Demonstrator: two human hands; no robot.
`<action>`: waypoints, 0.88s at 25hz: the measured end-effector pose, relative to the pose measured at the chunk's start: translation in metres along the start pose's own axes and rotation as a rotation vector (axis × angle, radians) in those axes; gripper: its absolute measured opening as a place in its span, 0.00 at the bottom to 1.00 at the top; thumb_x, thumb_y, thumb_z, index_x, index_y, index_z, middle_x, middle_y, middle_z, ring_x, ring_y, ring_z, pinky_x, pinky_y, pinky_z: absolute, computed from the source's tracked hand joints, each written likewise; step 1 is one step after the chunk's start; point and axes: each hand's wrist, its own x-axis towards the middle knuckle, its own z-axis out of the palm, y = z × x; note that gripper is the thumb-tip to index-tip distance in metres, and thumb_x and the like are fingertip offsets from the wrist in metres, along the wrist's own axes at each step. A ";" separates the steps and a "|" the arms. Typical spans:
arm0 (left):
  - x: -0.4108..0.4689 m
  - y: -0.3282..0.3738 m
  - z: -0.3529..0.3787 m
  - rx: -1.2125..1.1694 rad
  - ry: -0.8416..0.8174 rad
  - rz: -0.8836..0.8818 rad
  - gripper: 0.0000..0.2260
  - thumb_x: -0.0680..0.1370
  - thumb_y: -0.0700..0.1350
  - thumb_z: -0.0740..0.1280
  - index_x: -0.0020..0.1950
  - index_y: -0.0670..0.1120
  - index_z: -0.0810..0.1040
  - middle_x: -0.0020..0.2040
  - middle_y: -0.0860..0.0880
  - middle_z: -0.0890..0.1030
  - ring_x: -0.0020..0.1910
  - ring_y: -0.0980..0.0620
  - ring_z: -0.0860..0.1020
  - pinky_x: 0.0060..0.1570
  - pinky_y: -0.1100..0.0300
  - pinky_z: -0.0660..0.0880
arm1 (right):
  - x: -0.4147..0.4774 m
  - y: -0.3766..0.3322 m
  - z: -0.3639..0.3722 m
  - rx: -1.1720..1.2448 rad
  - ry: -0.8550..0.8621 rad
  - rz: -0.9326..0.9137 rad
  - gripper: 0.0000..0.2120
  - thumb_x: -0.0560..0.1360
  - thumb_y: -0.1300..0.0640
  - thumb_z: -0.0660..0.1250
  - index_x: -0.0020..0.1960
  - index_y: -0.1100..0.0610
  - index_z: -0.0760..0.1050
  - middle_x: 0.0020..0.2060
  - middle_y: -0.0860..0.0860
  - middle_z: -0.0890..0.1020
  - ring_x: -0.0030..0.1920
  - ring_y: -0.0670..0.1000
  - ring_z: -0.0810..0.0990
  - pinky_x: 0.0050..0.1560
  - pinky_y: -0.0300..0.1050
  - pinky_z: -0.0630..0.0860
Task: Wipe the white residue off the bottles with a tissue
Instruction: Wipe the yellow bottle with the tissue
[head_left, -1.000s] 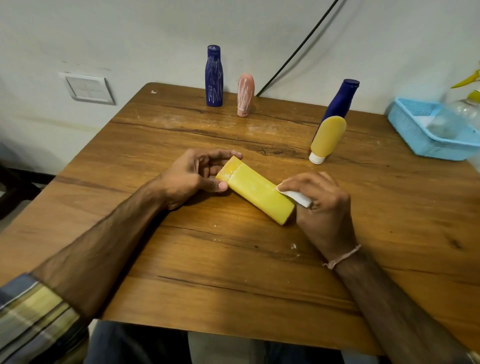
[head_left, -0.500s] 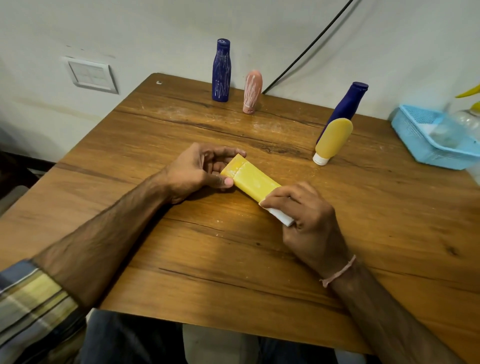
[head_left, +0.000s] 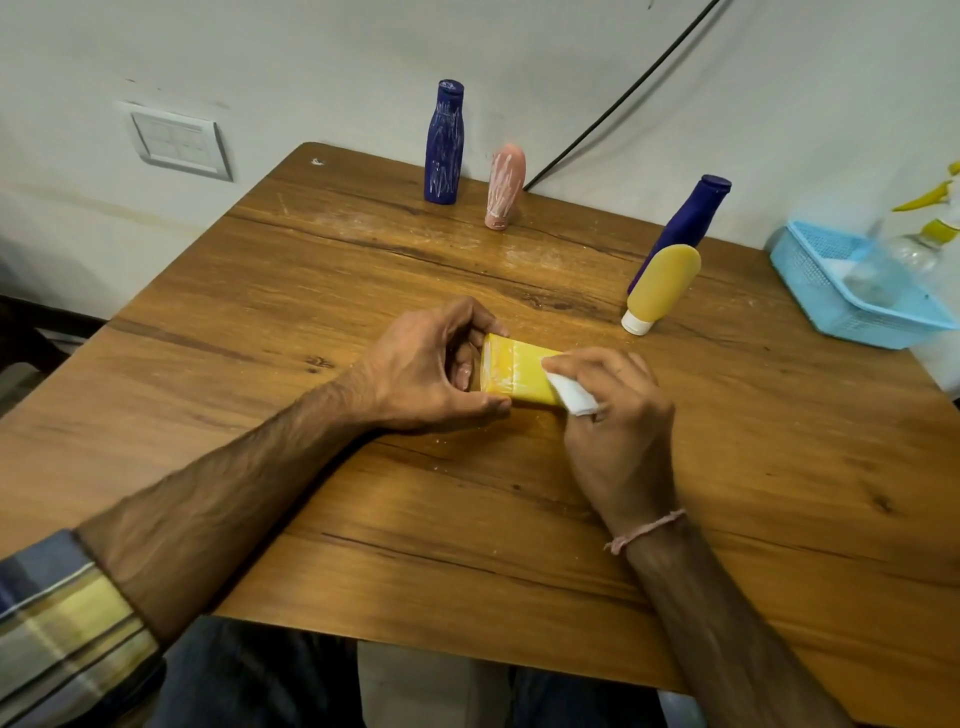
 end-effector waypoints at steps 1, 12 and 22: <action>0.000 0.001 0.001 0.011 0.001 0.014 0.29 0.67 0.51 0.82 0.64 0.46 0.75 0.41 0.53 0.80 0.37 0.55 0.80 0.36 0.64 0.78 | -0.003 -0.008 0.001 0.013 -0.039 -0.092 0.20 0.69 0.77 0.69 0.56 0.60 0.85 0.51 0.56 0.84 0.53 0.55 0.80 0.51 0.49 0.80; 0.001 0.003 -0.001 -0.030 0.006 0.006 0.28 0.67 0.48 0.82 0.62 0.46 0.76 0.41 0.54 0.79 0.36 0.52 0.80 0.37 0.57 0.80 | 0.001 -0.008 -0.002 -0.025 -0.080 -0.083 0.16 0.69 0.75 0.69 0.52 0.61 0.84 0.48 0.56 0.84 0.52 0.54 0.80 0.50 0.50 0.81; 0.003 0.000 -0.001 -0.059 0.009 -0.014 0.28 0.67 0.51 0.82 0.62 0.45 0.76 0.47 0.49 0.82 0.38 0.50 0.81 0.38 0.60 0.81 | -0.003 -0.004 -0.005 -0.031 -0.069 -0.075 0.18 0.68 0.74 0.68 0.54 0.62 0.84 0.49 0.56 0.84 0.52 0.55 0.80 0.49 0.52 0.80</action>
